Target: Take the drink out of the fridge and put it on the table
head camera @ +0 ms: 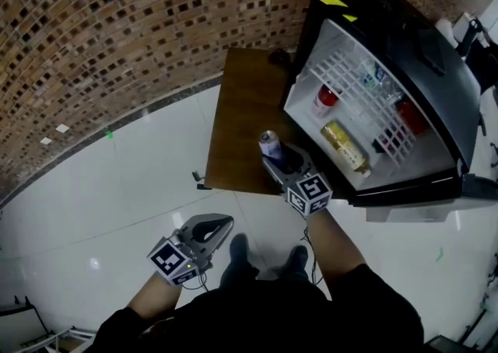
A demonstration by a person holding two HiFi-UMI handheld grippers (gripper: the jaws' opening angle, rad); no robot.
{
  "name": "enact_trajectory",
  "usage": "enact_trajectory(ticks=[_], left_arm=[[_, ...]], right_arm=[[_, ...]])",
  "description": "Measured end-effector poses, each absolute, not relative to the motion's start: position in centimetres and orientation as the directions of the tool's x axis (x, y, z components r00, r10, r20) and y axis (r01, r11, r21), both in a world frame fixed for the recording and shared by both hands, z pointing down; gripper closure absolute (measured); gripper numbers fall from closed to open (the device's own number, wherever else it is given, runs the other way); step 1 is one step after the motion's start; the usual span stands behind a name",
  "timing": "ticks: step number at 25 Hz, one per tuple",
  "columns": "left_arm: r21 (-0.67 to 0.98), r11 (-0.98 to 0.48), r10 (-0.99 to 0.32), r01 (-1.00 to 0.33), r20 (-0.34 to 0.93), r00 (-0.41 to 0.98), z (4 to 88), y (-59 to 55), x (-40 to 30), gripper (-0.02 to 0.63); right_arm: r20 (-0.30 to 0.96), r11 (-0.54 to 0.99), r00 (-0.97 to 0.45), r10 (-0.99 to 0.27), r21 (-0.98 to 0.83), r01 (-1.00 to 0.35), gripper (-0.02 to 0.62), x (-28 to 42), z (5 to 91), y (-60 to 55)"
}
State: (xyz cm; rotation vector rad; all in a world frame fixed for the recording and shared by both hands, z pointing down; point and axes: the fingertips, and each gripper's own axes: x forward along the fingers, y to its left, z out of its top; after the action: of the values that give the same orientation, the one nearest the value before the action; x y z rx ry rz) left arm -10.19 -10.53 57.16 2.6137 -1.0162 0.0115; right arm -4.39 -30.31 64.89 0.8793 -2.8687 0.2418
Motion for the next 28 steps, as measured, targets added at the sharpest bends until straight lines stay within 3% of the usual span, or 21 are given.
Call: enact_trajectory(ticks=[13, 19, 28], left_arm=[[0.357, -0.687, -0.631, -0.633, 0.140, 0.763, 61.0, -9.2, -7.8, 0.612], [0.376, -0.688, -0.619, -0.621, 0.143, 0.772, 61.6, -8.7, -6.7, 0.611], [0.386, -0.694, -0.603, -0.608, 0.152, 0.784, 62.4, -7.5, -5.5, 0.612]], right_arm=[[0.216, 0.870, -0.858, -0.465, -0.065, -0.488, 0.334, -8.3, 70.7, -30.0], [0.063, 0.845, -0.853, -0.519, -0.116, -0.522, 0.333, -8.2, 69.6, -31.5], [0.051, 0.824, -0.832, -0.552, -0.123, -0.554, 0.328, -4.8, 72.8, -29.0]])
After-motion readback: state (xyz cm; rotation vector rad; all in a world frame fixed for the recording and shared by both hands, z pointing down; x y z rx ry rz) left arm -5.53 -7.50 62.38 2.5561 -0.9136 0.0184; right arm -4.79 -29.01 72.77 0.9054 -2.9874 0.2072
